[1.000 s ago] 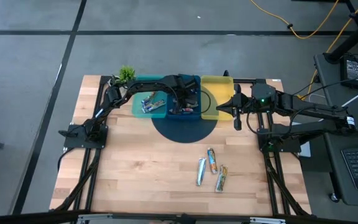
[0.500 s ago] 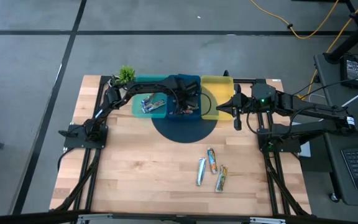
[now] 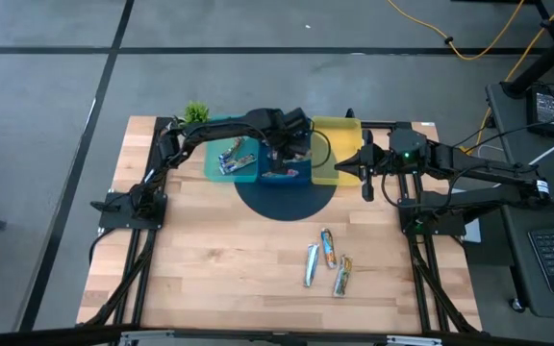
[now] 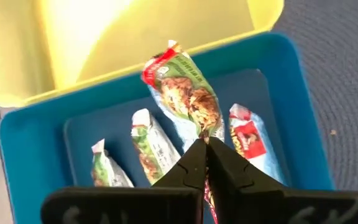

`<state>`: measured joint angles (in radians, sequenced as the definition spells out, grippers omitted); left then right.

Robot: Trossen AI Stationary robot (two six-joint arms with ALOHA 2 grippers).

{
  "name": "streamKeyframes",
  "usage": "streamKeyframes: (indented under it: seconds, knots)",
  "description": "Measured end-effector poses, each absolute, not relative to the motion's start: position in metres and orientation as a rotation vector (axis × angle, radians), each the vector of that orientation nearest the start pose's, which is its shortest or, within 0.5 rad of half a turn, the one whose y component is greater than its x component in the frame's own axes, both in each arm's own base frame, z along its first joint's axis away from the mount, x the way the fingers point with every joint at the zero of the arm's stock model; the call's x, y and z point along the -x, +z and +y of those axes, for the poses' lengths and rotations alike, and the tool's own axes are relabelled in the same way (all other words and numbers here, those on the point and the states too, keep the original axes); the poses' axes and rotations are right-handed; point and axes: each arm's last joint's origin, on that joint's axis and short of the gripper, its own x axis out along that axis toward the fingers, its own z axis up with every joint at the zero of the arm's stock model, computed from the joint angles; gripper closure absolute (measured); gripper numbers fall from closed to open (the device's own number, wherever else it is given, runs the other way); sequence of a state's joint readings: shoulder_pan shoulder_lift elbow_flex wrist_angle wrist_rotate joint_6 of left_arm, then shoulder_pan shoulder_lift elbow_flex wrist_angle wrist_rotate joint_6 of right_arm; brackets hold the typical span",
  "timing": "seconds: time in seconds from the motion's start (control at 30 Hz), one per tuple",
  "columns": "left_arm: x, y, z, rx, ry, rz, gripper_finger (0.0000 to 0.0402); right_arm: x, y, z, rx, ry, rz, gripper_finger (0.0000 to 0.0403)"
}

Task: Pick and place Granola Bars by type
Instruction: Put the red granola bar into the blue bin, then put the middle yellow granola bar into the yellow bin

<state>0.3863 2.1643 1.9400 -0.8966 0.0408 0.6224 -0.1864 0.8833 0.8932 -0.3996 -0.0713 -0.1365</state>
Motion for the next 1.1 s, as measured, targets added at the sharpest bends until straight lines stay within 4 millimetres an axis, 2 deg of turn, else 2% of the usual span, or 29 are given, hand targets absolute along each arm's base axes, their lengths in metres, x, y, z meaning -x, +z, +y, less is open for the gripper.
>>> streamKeyframes:
  seconds: [0.23,0.43,0.67,0.93,1.1]
  knots:
    - [-0.432,0.225,0.179,-0.309,-0.055,1.165,0.0400,-0.183,0.333,-0.033,0.084,-0.088,0.394,0.0383]
    - [-0.436,0.198,0.184,-0.297,-0.078,1.222,0.0399,-0.183,0.333,-0.032,0.058,-0.092,0.393,0.0383]
    - [-0.436,0.197,0.184,-0.292,-0.079,1.222,0.0389,-0.183,0.333,-0.032,0.028,-0.097,0.392,0.0383]
    - [-0.433,0.197,0.184,-0.274,-0.079,1.248,0.0322,-0.183,0.333,-0.032,0.030,-0.097,0.392,0.0383]
    - [-0.427,0.216,0.177,-0.269,-0.080,1.242,0.0300,-0.183,0.333,-0.032,0.031,-0.097,0.393,0.0383]
